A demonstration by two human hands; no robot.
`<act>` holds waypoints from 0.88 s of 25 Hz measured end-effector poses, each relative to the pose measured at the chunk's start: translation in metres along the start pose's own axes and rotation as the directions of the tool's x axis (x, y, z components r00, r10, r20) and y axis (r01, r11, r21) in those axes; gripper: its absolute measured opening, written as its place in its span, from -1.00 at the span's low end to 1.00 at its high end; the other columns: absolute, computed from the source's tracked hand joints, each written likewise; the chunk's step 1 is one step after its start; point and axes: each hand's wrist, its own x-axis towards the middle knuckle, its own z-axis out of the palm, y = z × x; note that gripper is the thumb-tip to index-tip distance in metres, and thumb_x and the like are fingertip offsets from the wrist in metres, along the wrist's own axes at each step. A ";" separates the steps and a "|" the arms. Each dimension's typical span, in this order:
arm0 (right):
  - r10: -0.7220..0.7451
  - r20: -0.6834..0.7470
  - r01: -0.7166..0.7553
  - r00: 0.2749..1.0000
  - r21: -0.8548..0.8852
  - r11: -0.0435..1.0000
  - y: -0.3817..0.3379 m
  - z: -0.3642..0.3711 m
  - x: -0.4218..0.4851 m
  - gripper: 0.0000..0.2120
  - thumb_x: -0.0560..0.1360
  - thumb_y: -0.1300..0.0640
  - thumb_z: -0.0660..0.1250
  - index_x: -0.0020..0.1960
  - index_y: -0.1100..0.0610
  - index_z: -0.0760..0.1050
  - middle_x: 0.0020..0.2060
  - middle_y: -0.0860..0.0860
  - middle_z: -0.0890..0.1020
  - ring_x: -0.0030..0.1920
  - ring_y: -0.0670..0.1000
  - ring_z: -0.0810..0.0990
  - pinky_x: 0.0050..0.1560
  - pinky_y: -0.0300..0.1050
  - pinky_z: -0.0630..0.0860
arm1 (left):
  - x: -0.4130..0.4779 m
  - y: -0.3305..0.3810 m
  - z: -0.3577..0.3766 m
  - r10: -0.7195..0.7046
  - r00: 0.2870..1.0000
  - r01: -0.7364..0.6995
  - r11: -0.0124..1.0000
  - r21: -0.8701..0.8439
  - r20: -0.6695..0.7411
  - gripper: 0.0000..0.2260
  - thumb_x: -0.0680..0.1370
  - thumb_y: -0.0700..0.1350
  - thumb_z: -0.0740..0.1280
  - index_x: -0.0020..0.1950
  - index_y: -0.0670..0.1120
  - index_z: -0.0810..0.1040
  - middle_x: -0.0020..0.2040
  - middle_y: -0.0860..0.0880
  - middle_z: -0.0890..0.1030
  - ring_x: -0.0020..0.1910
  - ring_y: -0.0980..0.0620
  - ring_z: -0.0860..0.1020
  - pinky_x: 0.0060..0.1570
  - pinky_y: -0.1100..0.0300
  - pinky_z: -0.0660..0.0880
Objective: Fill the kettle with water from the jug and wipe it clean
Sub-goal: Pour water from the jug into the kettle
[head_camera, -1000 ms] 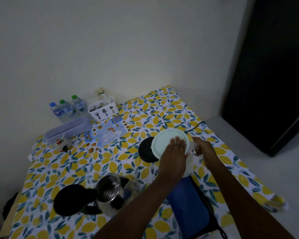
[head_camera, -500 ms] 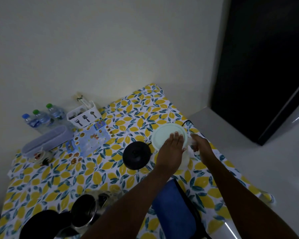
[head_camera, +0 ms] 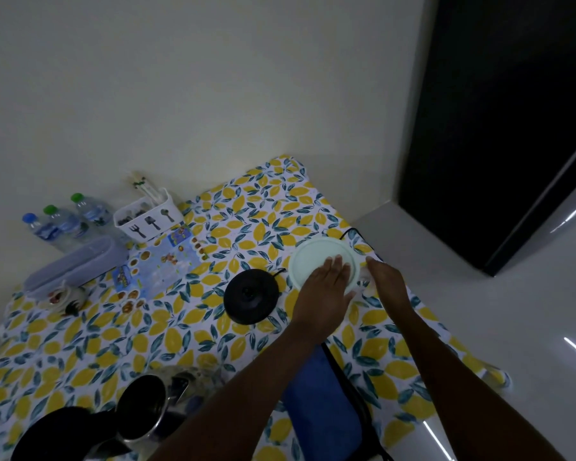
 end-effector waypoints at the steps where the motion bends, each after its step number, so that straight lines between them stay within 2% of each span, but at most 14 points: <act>1: -0.070 -0.012 0.069 0.997 -0.074 0.995 -0.001 -0.002 -0.005 -0.69 0.57 -0.01 0.25 -0.14 0.21 0.59 -0.18 0.15 0.64 -0.15 0.08 0.59 -0.09 -0.28 0.45 | -0.002 -0.001 -0.002 0.015 1.000 -0.015 0.999 -0.044 -0.003 -0.50 0.63 0.02 0.18 0.49 -0.21 0.22 0.51 -0.20 0.28 0.51 -0.19 0.24 0.48 -0.10 0.23; 2: -0.125 -0.019 0.122 0.992 -0.132 0.984 -0.003 -0.004 -0.011 -0.78 0.59 0.02 0.24 -0.05 0.10 0.60 -0.09 0.09 0.66 -0.05 0.03 0.60 -0.06 -0.40 0.42 | -0.007 -0.002 -0.004 0.010 1.000 -0.012 0.996 -0.093 -0.024 -0.50 0.63 0.02 0.16 0.50 -0.19 0.20 0.53 -0.17 0.25 0.53 -0.17 0.19 0.51 -0.10 0.16; 3: -0.173 -0.018 0.167 0.985 -0.181 0.969 -0.006 -0.006 -0.017 -0.83 0.60 0.03 0.24 0.05 0.04 0.59 0.02 0.01 0.64 0.06 0.00 0.59 0.02 -0.41 0.40 | -0.014 -0.004 -0.005 -0.019 0.998 0.011 0.989 -0.149 -0.052 -0.50 0.63 0.01 0.16 0.51 -0.17 0.19 0.54 -0.15 0.24 0.54 -0.14 0.16 0.53 -0.08 0.12; 5: -0.290 0.004 0.280 0.957 -0.270 0.921 -0.009 -0.009 -0.033 -0.74 0.60 0.04 0.23 0.25 0.04 0.52 0.22 -0.09 0.55 0.26 -0.07 0.47 0.24 -0.26 0.35 | -0.033 -0.009 -0.008 -0.107 0.987 0.074 0.965 -0.251 -0.123 -0.52 0.63 0.00 0.18 0.51 -0.12 0.20 0.54 -0.11 0.25 0.55 -0.10 0.14 0.52 -0.05 0.10; 6: -0.349 0.018 0.337 0.937 -0.319 0.886 -0.011 -0.008 -0.042 -0.67 0.59 0.04 0.24 0.32 0.07 0.47 0.28 -0.10 0.48 0.34 -0.12 0.39 0.32 -0.24 0.28 | -0.043 -0.014 -0.008 -0.148 0.977 0.100 0.953 -0.286 -0.155 -0.52 0.62 -0.01 0.19 0.51 -0.10 0.22 0.54 -0.09 0.25 0.55 -0.07 0.13 0.51 -0.01 0.09; 8: -0.452 0.058 0.432 0.890 -0.420 0.798 -0.013 -0.003 -0.063 -0.55 0.55 0.08 0.31 0.42 0.12 0.37 0.40 -0.05 0.38 0.45 -0.13 0.24 0.44 -0.26 0.13 | -0.067 -0.024 -0.009 -0.209 0.961 0.145 0.938 -0.316 -0.179 -0.53 0.62 -0.01 0.20 0.51 -0.07 0.22 0.55 -0.05 0.23 0.54 0.02 0.08 0.50 0.06 0.05; 10: -0.499 0.137 0.491 0.856 -0.517 0.701 -0.013 0.007 -0.084 -0.40 0.51 0.10 0.39 0.48 0.16 0.27 0.49 0.06 0.29 0.52 0.03 0.18 0.49 -0.04 0.09 | -0.092 -0.032 -0.010 -0.257 0.949 0.186 0.925 -0.331 -0.183 -0.54 0.63 -0.01 0.19 0.51 -0.06 0.22 0.55 -0.03 0.23 0.53 0.07 0.04 0.49 0.09 0.04; 12: -0.504 0.244 0.542 0.829 -0.573 0.614 -0.015 0.020 -0.105 -0.29 0.50 0.02 0.38 0.53 0.15 0.14 0.53 0.07 0.18 0.55 0.06 0.07 0.50 0.08 0.03 | -0.120 -0.041 -0.013 -0.304 0.935 0.228 0.910 -0.348 -0.184 -0.55 0.63 0.00 0.19 0.51 -0.05 0.24 0.54 0.00 0.23 0.53 0.09 0.05 0.50 0.08 0.06; 14: -0.490 0.335 0.586 0.805 -0.581 0.565 -0.016 0.036 -0.125 -0.23 0.50 -0.09 0.33 0.55 0.10 0.03 0.56 0.04 0.10 0.56 0.00 -0.03 0.52 0.06 -0.04 | -0.149 -0.048 -0.017 -0.337 0.924 0.259 0.899 -0.353 -0.180 -0.55 0.63 -0.01 0.19 0.51 -0.03 0.24 0.52 0.07 0.21 0.53 0.09 0.05 0.51 0.07 0.08; 17: -0.415 0.439 0.603 0.797 -0.534 0.592 -0.020 0.069 -0.160 -0.19 0.49 -0.26 0.23 0.55 -0.04 -0.13 0.57 -0.05 -0.02 0.56 -0.09 -0.15 0.53 0.00 -0.14 | -0.195 -0.060 -0.027 -0.406 0.891 0.316 0.875 -0.366 -0.202 -0.55 0.62 0.00 0.21 0.50 -0.03 0.25 0.52 0.06 0.24 0.52 0.09 0.06 0.51 0.05 0.12; 19: -0.385 0.492 0.617 0.780 -0.506 0.603 -0.022 0.091 -0.181 -0.17 0.45 -0.35 0.16 0.52 -0.09 -0.18 0.55 -0.10 -0.06 0.55 -0.11 -0.17 0.53 -0.01 -0.17 | -0.224 -0.069 -0.035 -0.445 0.865 0.344 0.863 -0.369 -0.233 -0.55 0.62 0.01 0.21 0.50 -0.02 0.26 0.50 0.10 0.19 0.51 0.09 0.05 0.49 0.09 0.06; 22: -0.380 0.576 0.674 0.723 -0.471 0.569 -0.026 0.130 -0.213 -0.14 0.44 -0.34 0.21 0.52 -0.07 -0.19 0.54 -0.08 -0.05 0.55 -0.04 -0.14 0.52 -0.01 -0.14 | -0.269 -0.090 -0.049 -0.514 0.827 0.419 0.834 -0.360 -0.227 -0.55 0.64 0.05 0.16 0.52 0.01 0.21 0.53 0.09 0.19 0.50 0.16 0.01 0.50 0.12 0.03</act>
